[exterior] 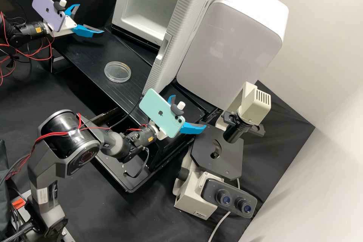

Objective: Place the petri dish in the incubator

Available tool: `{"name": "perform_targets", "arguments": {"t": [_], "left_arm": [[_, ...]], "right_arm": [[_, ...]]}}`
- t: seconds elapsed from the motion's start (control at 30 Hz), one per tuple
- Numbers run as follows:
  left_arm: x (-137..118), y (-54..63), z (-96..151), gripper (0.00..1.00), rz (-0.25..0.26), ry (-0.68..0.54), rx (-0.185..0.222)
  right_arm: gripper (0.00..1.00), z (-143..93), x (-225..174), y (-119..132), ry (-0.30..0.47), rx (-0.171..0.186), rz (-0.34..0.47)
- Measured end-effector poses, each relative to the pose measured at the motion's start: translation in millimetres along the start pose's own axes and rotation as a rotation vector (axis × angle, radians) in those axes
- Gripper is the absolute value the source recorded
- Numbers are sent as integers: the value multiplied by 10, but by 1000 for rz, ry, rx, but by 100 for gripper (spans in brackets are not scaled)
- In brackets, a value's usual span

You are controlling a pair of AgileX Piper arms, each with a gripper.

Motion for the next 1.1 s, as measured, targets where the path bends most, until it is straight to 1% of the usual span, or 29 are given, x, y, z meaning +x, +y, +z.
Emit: {"name": "perform_targets", "arguments": {"t": [0.43,0.53,0.6,0.63,0.7,0.77,0.87,1.1], "left_arm": [[-16,3,10,100,0,-5,2],[-102,38,68,100,7,-26,-27],[-175,40,127,100,5,-46,-49],[-221,37,167,100,2,-61,-49],[-303,17,249,100,-9,-92,-50],[-402,-30,344,100,-29,-122,-59],[-525,-88,451,100,-53,-159,-61],[-775,-178,574,100,-87,-190,-65]], "right_arm": [[100,0,0,0,0,0,0],[100,0,0,0,0,0,0],[100,0,0,0,0,0,0],[100,0,0,0,0,0,0],[100,0,0,0,0,0,0],[100,0,0,0,0,0,0],[100,0,0,0,0,0,0],[100,0,0,0,0,0,0]]}}
